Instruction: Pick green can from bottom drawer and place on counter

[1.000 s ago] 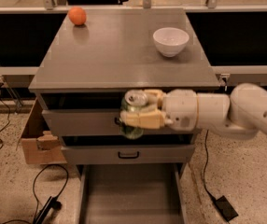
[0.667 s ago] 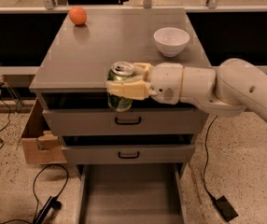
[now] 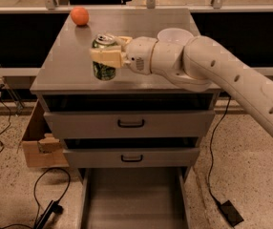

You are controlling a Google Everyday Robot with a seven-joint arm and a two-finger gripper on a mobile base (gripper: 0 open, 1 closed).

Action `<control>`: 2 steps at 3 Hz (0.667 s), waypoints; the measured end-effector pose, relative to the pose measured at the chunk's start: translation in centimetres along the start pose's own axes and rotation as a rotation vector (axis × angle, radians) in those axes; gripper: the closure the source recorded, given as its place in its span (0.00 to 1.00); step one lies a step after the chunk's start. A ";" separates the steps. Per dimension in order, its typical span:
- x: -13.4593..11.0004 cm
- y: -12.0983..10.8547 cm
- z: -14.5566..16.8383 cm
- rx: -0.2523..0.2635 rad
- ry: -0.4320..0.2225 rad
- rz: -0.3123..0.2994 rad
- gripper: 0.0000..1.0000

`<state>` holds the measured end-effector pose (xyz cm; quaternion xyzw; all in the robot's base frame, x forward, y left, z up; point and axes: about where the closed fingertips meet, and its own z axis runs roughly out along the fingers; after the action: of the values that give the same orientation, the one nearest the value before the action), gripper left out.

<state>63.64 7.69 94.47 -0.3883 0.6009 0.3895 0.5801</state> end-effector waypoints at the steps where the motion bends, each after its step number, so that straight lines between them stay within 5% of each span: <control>1: 1.3 -4.7 6.2 0.028 0.032 0.000 1.00; 2: 3.1 -6.9 9.8 0.037 0.080 0.001 1.00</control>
Offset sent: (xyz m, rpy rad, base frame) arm 0.1460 0.0843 -0.0594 -0.1278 0.0552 -0.0553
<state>73.80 13.87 90.98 -0.3924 0.6308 0.3629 0.5625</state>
